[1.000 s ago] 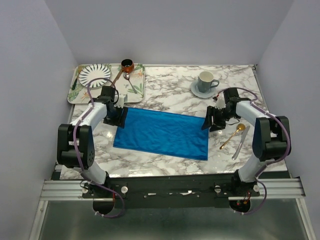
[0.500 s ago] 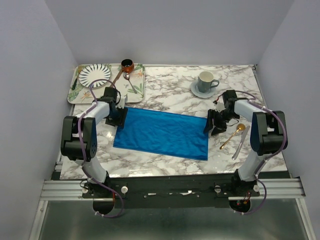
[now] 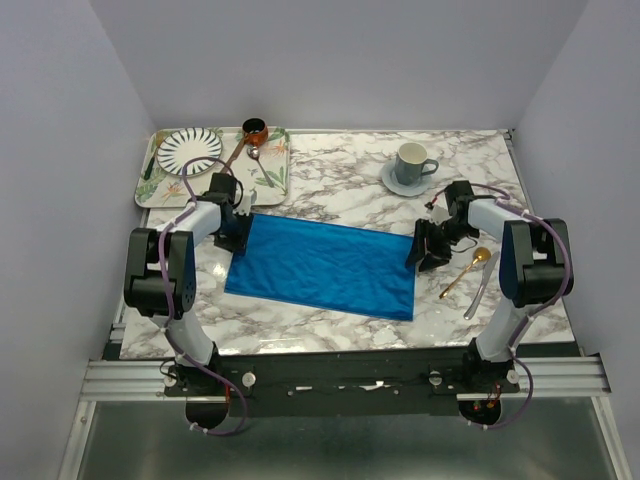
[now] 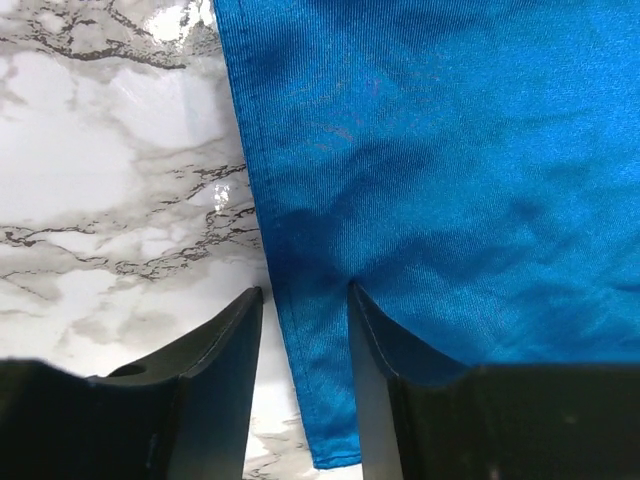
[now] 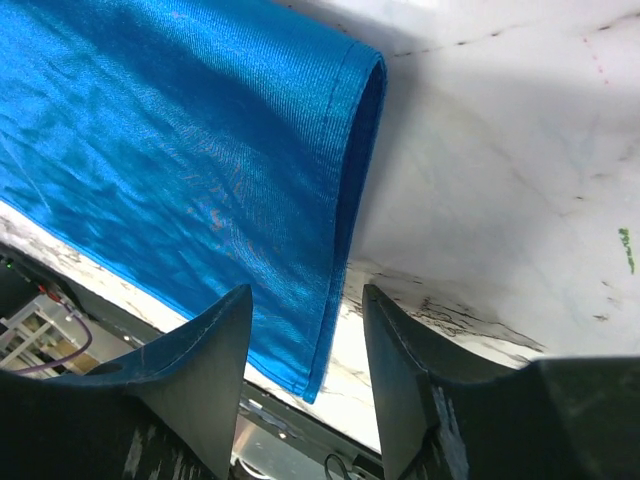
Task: Fold the napkin into a case and place the utensils inside
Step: Pick up the rectangle-folded napkin at the center of the board, then fold the rectangle-folded napkin at the center of the board.
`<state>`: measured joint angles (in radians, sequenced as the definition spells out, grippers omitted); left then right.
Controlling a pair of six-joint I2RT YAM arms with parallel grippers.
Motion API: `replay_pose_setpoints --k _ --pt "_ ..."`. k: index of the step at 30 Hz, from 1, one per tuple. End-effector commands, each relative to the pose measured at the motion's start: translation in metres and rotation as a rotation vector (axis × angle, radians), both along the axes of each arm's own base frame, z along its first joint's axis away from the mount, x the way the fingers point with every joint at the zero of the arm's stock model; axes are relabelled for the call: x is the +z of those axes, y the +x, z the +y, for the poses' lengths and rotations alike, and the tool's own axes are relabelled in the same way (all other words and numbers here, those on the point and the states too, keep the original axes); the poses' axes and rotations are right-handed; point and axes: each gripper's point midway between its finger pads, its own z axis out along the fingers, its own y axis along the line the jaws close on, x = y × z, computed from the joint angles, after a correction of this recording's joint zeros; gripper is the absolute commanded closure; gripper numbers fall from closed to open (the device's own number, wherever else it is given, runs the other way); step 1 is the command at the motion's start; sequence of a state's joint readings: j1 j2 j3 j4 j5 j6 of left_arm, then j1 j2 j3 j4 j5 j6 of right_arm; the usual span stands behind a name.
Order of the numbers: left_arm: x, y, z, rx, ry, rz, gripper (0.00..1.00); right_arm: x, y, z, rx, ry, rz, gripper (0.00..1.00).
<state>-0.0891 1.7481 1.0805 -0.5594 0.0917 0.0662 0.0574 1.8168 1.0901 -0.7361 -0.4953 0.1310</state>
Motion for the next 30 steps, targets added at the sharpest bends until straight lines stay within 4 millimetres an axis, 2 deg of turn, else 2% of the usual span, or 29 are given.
replay_pose_setpoints --k 1,6,11,13,17,21,25,30 --pt "-0.023 -0.013 -0.017 -0.042 -0.048 0.082 0.60 -0.014 -0.005 -0.002 0.008 -0.018 0.042 0.43" --pt "-0.022 -0.013 -0.025 -0.064 -0.050 0.078 0.71 -0.013 -0.003 -0.001 0.008 -0.011 0.046 0.44" --pt "-0.014 -0.009 -0.025 -0.053 -0.046 0.064 0.90 -0.014 -0.004 -0.001 0.012 -0.010 0.050 0.47" --pt "-0.004 -0.005 -0.028 -0.060 -0.049 0.041 1.00 -0.014 -0.004 -0.001 0.012 -0.008 0.052 0.49" --pt "0.016 -0.004 -0.041 -0.077 -0.071 0.001 1.00 -0.013 -0.004 0.001 0.011 -0.001 0.053 0.51" --pt "0.043 -0.008 -0.068 -0.121 -0.127 -0.037 1.00 -0.013 -0.005 0.001 0.011 0.001 0.054 0.56" --pt "0.065 -0.015 -0.106 -0.175 -0.206 -0.055 1.00 -0.013 -0.005 0.001 0.011 0.002 0.054 0.58" --pt "0.074 -0.031 -0.153 -0.257 -0.304 -0.018 1.00 -0.013 -0.005 0.001 0.014 0.004 0.053 0.58"
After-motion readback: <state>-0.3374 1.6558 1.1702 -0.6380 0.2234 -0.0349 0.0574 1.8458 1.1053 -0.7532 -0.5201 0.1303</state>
